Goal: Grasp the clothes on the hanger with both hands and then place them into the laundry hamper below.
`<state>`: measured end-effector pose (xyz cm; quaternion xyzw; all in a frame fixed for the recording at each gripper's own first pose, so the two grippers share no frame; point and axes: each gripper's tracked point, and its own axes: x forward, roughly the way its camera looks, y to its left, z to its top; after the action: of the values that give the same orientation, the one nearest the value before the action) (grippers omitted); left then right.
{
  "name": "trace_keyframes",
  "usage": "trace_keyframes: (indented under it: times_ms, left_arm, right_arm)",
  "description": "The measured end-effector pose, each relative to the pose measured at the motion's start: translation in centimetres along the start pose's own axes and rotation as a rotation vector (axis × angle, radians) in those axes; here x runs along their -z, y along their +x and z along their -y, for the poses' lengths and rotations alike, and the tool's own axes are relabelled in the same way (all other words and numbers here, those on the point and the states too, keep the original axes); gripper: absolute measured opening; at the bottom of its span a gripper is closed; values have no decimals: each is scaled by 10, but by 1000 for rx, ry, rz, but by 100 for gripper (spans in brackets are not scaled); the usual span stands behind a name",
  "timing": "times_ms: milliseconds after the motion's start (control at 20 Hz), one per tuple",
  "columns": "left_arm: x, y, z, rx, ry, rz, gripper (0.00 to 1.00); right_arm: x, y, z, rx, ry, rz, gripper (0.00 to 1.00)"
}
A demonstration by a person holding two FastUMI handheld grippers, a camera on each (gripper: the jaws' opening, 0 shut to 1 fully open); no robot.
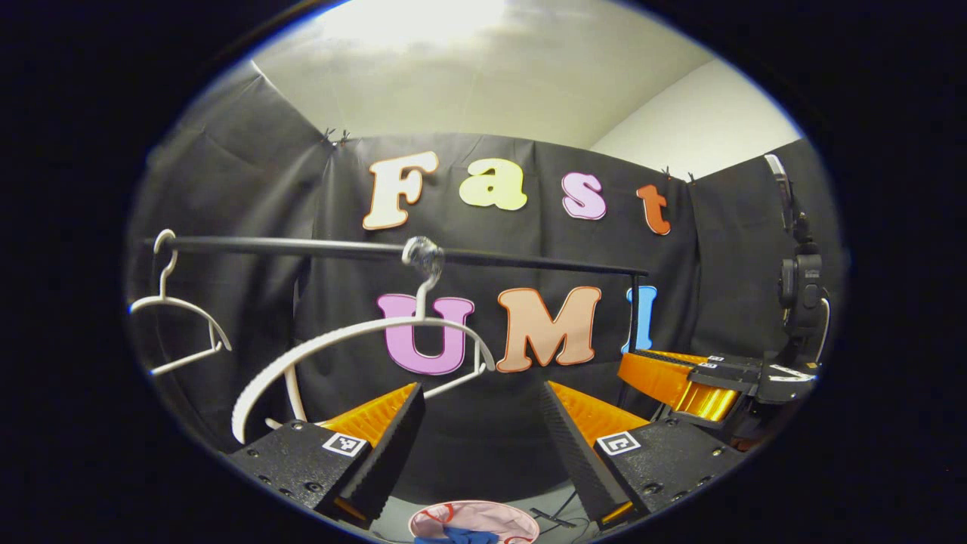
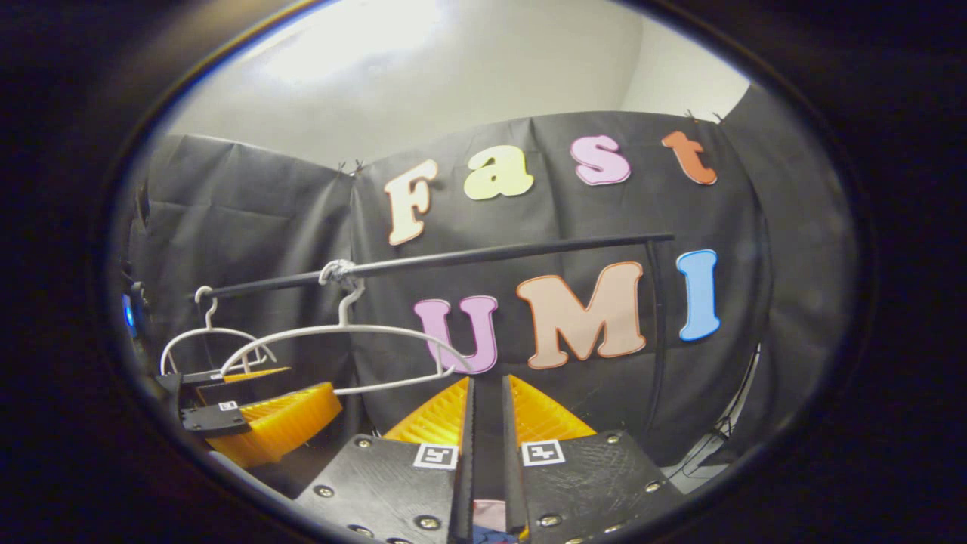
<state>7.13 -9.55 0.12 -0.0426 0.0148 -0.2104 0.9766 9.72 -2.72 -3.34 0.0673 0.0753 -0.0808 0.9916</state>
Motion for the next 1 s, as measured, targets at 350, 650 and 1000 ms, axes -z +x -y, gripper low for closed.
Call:
trace_keyframes:
  times_ms: [350,650,1000]
  left_arm:
    - [-19,-2,25,27,23,28,94]
    - [-18,0,50,57,32,36,95]
    - [-8,19,83,58,16,36,96]
  right_arm:
    - [-26,-27,41,99,-73,65,32]
    - [-35,-41,58,117,-97,89,99]
    - [-44,-48,94,130,-153,104,100]
